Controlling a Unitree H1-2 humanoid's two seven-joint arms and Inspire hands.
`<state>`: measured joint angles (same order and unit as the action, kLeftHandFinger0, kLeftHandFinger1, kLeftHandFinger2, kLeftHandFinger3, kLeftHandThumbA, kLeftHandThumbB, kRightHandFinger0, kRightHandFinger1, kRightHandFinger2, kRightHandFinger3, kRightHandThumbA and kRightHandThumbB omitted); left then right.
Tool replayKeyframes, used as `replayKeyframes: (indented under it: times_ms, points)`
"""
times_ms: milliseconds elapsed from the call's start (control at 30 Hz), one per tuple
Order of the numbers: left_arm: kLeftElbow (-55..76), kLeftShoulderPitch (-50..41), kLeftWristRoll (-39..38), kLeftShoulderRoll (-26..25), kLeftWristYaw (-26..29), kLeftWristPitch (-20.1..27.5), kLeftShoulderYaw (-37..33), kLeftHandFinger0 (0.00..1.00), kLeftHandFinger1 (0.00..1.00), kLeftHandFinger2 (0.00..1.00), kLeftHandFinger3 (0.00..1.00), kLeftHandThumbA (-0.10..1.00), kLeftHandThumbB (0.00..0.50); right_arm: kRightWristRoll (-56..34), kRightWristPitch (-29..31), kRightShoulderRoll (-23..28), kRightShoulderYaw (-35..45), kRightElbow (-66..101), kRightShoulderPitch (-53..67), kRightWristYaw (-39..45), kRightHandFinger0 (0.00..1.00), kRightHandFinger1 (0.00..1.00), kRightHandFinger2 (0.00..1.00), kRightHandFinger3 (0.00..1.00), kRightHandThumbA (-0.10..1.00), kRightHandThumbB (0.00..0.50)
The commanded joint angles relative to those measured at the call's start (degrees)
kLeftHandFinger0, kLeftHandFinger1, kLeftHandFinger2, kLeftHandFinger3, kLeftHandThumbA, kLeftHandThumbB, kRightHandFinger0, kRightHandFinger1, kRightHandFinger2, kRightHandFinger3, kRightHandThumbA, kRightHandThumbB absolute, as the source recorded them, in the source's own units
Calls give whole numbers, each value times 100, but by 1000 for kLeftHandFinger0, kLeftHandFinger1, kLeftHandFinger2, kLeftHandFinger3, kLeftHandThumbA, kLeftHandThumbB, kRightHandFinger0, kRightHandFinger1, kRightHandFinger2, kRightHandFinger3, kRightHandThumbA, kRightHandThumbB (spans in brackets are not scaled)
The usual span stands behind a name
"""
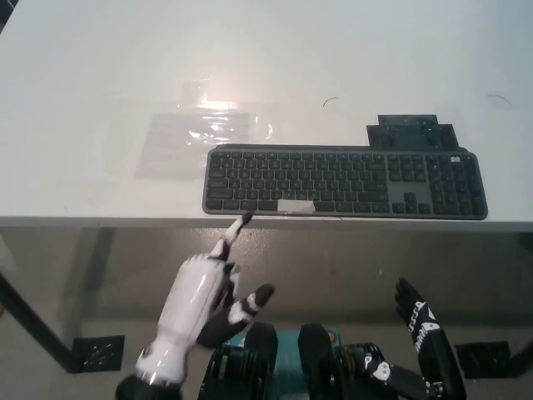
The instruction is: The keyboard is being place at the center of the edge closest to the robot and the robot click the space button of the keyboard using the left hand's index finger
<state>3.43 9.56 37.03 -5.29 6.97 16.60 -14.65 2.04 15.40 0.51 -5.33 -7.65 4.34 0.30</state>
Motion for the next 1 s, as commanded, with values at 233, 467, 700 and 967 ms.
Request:
replayKeyframes:
  times_ms: [233, 467, 700, 967]
  points:
    - [-1072, 1469, 1370, -62, 104, -439, -574, 0, 0, 18, 1000, 1000, 349, 127, 312, -32, -31, 172, -144, 9, 1000, 1000, 1000, 1000, 1000, 268]
    - [-1388, 1725, 1420, -48, 4, -716, -643, 0, 0, 160, 1000, 1000, 326, 130, 300, -34, -19, 178, -177, 27, 1000, 1000, 1000, 1000, 1000, 283]
    - [-1744, 1811, 1406, -80, 45, -864, -654, 0, 8, 180, 1000, 1000, 325, 76, 247, -42, -10, 181, -192, 46, 1000, 1000, 1000, 1000, 1000, 297]
    - [-1933, 1760, 1282, -133, 82, -851, -665, 0, 0, 149, 1000, 1000, 298, 71, 238, -23, -12, 189, -190, 63, 1000, 1000, 1000, 1000, 1000, 300]
